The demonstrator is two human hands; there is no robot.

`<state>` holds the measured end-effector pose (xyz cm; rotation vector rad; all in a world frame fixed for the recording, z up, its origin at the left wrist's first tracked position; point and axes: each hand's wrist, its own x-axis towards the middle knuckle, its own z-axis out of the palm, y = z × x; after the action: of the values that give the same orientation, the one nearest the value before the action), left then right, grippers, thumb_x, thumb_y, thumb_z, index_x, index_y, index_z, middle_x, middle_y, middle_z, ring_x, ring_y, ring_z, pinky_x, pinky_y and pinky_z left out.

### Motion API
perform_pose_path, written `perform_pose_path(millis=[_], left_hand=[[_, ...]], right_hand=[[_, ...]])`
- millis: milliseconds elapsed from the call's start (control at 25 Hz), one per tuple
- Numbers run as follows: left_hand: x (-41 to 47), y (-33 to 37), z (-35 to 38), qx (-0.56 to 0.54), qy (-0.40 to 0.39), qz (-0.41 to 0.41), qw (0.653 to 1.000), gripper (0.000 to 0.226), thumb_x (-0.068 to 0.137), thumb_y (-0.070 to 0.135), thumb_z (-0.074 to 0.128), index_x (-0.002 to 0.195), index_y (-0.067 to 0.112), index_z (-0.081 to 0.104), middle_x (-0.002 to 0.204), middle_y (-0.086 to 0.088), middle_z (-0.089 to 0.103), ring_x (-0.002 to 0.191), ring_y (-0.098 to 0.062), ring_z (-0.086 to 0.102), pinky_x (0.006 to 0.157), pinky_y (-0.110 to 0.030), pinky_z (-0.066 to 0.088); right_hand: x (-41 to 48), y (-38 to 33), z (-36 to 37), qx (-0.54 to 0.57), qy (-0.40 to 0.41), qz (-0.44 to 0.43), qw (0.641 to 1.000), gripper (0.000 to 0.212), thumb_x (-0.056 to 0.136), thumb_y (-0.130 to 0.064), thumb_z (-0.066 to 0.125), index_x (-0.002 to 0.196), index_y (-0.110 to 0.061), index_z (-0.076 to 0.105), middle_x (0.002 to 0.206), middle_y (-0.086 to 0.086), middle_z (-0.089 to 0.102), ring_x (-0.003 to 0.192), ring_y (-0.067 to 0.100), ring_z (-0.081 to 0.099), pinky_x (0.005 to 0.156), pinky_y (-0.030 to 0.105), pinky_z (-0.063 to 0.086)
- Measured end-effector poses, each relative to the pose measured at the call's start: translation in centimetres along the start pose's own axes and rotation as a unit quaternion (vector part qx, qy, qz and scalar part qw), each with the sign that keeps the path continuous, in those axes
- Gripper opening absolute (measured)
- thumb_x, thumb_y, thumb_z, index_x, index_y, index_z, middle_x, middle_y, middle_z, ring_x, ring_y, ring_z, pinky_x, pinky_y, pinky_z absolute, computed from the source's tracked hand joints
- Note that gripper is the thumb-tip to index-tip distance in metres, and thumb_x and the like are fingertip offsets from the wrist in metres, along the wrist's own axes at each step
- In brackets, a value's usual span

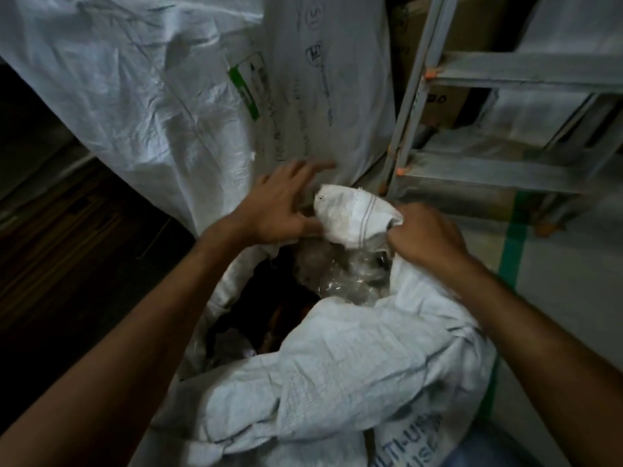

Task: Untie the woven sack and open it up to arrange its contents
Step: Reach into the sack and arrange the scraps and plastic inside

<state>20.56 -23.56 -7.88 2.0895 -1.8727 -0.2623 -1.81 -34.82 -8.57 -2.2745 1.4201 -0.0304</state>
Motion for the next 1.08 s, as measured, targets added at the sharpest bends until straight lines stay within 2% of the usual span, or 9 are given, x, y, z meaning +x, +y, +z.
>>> perform_pose_path(millis=[120, 200, 320, 480, 560, 640, 800, 1000, 1080], left_hand=[[2.1, 3.2, 1.5, 0.163, -0.04, 0.126, 0.978, 0.082, 0.082, 0.057, 0.062, 0.154, 0.032, 0.031, 0.153, 0.002, 0.045, 0.136, -0.02, 0.047, 0.11, -0.049, 0.031], [3.5, 3.4, 2.4, 0.186, -0.064, 0.134, 0.971, 0.056, 0.091, 0.043, 0.058, 0.142, 0.022, 0.046, 0.131, -0.005, 0.063, 0.115, -0.027, 0.064, 0.096, -0.044, 0.042], [5.5, 2.6, 2.3, 0.12, -0.097, 0.08, 0.985, 0.041, 0.099, 0.041, 0.047, 0.123, 0.01, 0.058, 0.109, -0.016, 0.07, 0.098, -0.035, 0.067, 0.079, -0.039, 0.046], [6.7, 0.8, 1.8, -0.16, -0.173, -0.056, 0.97, 0.049, 0.1, 0.052, 0.05, 0.089, 0.004, 0.057, 0.08, -0.009, 0.052, 0.074, -0.02, 0.049, 0.058, -0.031, 0.038], [6.9, 0.9, 2.6, -0.145, -0.184, -0.084, 0.969, 0.06, 0.091, 0.065, 0.047, 0.098, 0.007, 0.059, 0.087, -0.009, 0.059, 0.079, -0.021, 0.056, 0.065, -0.031, 0.043], [6.8, 1.3, 3.2, 0.016, -0.123, -0.025, 0.992, 0.072, 0.086, 0.065, 0.029, 0.134, 0.018, 0.055, 0.125, -0.01, 0.064, 0.111, -0.029, 0.061, 0.091, -0.039, 0.044], [6.5, 5.9, 2.6, 0.147, -0.071, 0.186, 0.969, 0.083, 0.082, 0.061, 0.047, 0.158, 0.04, 0.022, 0.166, 0.005, 0.024, 0.15, -0.02, 0.022, 0.116, -0.052, 0.018], [8.0, 9.0, 6.7, 0.313, -0.119, 0.255, 0.907, 0.064, 0.092, 0.054, 0.055, 0.146, 0.022, 0.045, 0.145, -0.003, 0.056, 0.132, -0.024, 0.053, 0.114, -0.049, 0.029], [9.2, 8.8, 6.5, 0.256, -0.156, 0.256, 0.919, 0.048, 0.096, 0.051, 0.054, 0.136, 0.023, 0.056, 0.129, -0.003, 0.068, 0.115, -0.025, 0.065, 0.102, -0.04, 0.042]], right_hand=[[2.2, -0.2, -0.9, 0.053, -0.109, 0.057, 0.991, 0.015, 0.082, -0.01, 0.07, 0.095, -0.004, 0.072, 0.104, 0.016, 0.068, 0.094, 0.033, 0.067, 0.075, 0.033, 0.05], [1.8, -0.8, -1.7, 0.058, -0.127, 0.066, 0.988, 0.018, 0.081, -0.015, 0.073, 0.096, -0.004, 0.073, 0.103, 0.014, 0.065, 0.088, 0.029, 0.066, 0.072, 0.032, 0.051], [-2.1, -0.6, -1.6, -0.103, 0.014, 0.005, 0.995, 0.081, 0.082, -0.058, 0.067, 0.149, -0.018, 0.045, 0.15, 0.015, 0.047, 0.135, 0.037, 0.046, 0.107, 0.052, 0.041], [-6.8, -0.8, 1.7, -0.149, -0.02, 0.041, 0.988, 0.132, 0.074, -0.066, 0.079, 0.162, -0.016, -0.006, 0.168, 0.018, 0.006, 0.152, 0.041, 0.015, 0.114, 0.068, 0.024], [-5.9, 1.1, 2.2, -0.094, -0.015, 0.065, 0.993, 0.119, 0.075, -0.049, 0.084, 0.16, -0.018, 0.007, 0.16, 0.017, 0.026, 0.143, 0.037, 0.032, 0.108, 0.057, 0.039], [-4.6, 2.7, 1.3, -0.023, 0.007, 0.079, 0.997, 0.085, 0.083, -0.041, 0.077, 0.151, -0.018, 0.032, 0.145, 0.014, 0.048, 0.129, 0.035, 0.049, 0.098, 0.047, 0.047], [-2.7, 4.5, -0.2, 0.174, 0.016, 0.168, 0.97, 0.033, 0.091, -0.026, 0.059, 0.122, -0.015, 0.061, 0.121, 0.011, 0.067, 0.105, 0.034, 0.064, 0.08, 0.035, 0.046], [-2.3, 6.9, -2.1, 0.331, -0.139, 0.272, 0.893, 0.017, 0.093, 0.0, 0.057, 0.078, -0.005, 0.059, 0.075, 0.013, 0.059, 0.059, 0.024, 0.056, 0.046, 0.021, 0.045], [-2.9, 7.6, -3.6, 0.298, -0.167, 0.279, 0.898, 0.012, 0.096, -0.005, 0.057, 0.101, 0.0, 0.067, 0.083, 0.017, 0.06, 0.068, 0.029, 0.059, 0.067, 0.031, 0.05]])
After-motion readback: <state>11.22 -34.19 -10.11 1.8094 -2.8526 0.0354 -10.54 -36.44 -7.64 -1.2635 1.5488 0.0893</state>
